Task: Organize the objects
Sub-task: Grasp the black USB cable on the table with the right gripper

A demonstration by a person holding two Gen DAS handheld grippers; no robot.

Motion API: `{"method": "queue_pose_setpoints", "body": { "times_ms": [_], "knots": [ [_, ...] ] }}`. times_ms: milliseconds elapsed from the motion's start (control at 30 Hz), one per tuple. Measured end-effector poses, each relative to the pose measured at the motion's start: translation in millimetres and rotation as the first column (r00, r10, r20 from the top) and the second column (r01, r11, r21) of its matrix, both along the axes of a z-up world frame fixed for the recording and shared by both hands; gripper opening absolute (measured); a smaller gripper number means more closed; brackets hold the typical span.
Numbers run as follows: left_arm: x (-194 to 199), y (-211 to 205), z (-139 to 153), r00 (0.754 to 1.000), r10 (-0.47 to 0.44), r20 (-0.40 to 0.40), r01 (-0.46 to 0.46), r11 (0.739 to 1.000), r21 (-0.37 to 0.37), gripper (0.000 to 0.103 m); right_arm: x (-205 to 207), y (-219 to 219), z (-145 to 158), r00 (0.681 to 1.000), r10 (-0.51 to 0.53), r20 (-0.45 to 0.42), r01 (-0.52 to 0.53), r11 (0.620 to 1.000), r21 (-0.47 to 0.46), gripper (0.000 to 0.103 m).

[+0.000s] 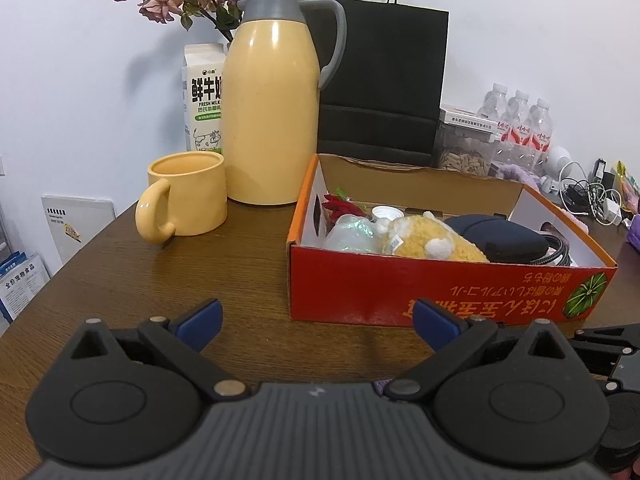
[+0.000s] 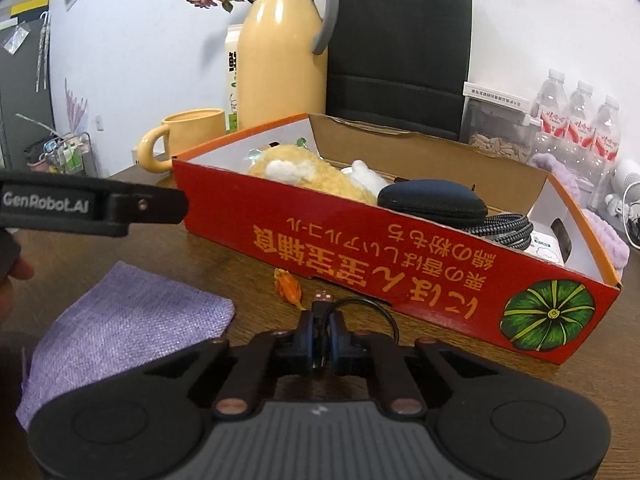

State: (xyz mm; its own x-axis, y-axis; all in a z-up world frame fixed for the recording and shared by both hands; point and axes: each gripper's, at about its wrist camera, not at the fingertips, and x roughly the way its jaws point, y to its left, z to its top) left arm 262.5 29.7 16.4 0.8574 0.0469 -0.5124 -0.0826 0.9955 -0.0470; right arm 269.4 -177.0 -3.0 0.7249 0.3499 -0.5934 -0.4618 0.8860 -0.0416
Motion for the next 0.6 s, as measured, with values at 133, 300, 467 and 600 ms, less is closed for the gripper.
{"method": "queue_pose_setpoints", "body": {
  "times_ms": [133,300,467,600],
  "knots": [
    [1,-1,-1,1.0,0.001,-0.003,-0.001,1.0,0.002,0.103,-4,-1,3,0.999,-0.005,0.035,0.005,1.0,0.005,0.007],
    [0,-1,-1,1.0,-0.005,-0.004,0.005,1.0,0.001,0.103,-16,-6,9,0.995,-0.024,0.1,0.023,1.0,0.011,0.007],
    [1,-3,-3,1.0,-0.016,-0.011,0.016,1.0,0.003,0.103,-24,-19,17,0.989,-0.05,0.137,0.045,0.998,0.035,0.006],
    [3,-4,-5,1.0,-0.015,-0.02,0.015,1.0,0.011,0.103,-30,-29,19,0.987,-0.072,0.147,0.067,0.997,0.041,0.006]
  ]
}}
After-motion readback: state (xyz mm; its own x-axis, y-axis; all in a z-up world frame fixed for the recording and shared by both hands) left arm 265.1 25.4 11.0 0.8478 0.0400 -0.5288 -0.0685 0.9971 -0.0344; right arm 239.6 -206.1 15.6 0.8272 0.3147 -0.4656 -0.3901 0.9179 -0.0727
